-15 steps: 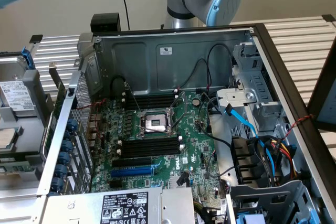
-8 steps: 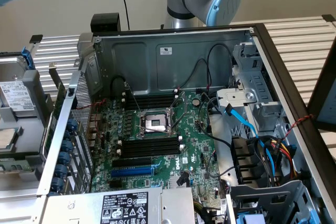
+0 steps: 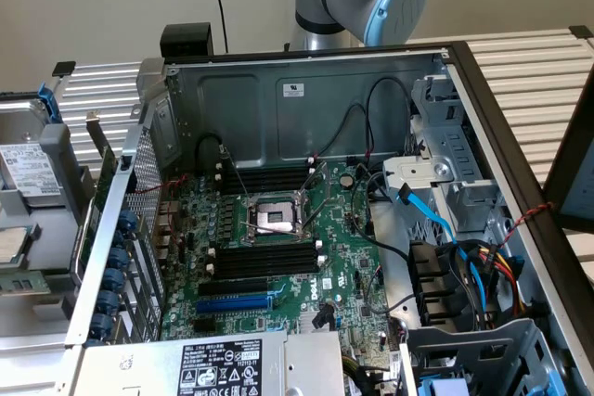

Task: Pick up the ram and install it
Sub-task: 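Pick up the ram and move it above insertion slot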

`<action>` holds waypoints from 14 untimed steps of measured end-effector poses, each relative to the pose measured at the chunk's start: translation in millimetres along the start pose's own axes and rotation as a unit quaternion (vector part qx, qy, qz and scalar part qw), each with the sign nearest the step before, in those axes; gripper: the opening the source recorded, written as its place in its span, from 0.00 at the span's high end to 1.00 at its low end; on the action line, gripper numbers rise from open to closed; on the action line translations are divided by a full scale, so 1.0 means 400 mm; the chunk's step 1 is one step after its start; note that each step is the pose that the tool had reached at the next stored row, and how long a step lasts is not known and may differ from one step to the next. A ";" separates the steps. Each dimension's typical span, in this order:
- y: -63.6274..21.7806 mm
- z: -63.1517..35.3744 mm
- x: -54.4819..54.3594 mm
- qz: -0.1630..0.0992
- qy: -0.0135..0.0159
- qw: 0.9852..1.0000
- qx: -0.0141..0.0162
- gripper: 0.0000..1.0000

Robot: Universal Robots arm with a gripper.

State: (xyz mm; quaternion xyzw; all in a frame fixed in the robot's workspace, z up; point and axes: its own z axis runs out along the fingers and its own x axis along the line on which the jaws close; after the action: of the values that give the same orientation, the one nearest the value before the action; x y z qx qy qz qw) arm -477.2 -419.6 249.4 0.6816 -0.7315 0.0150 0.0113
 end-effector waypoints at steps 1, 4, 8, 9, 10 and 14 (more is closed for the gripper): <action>0.000 -0.005 0.000 0.000 0.000 1.000 0.000 0.88; 0.000 -0.019 0.001 0.000 0.001 1.000 0.000 0.88; 0.000 -0.039 0.001 0.000 0.002 1.000 0.000 0.88; 0.000 -0.042 0.002 0.000 0.002 1.000 0.000 0.88; 0.000 -0.046 0.002 0.000 0.002 1.000 0.000 0.88; 0.000 -0.060 0.002 0.000 0.002 1.000 0.000 0.88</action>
State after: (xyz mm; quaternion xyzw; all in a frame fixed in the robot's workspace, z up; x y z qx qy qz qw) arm -477.2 -419.7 273.4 0.6816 -0.7314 0.0166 0.0127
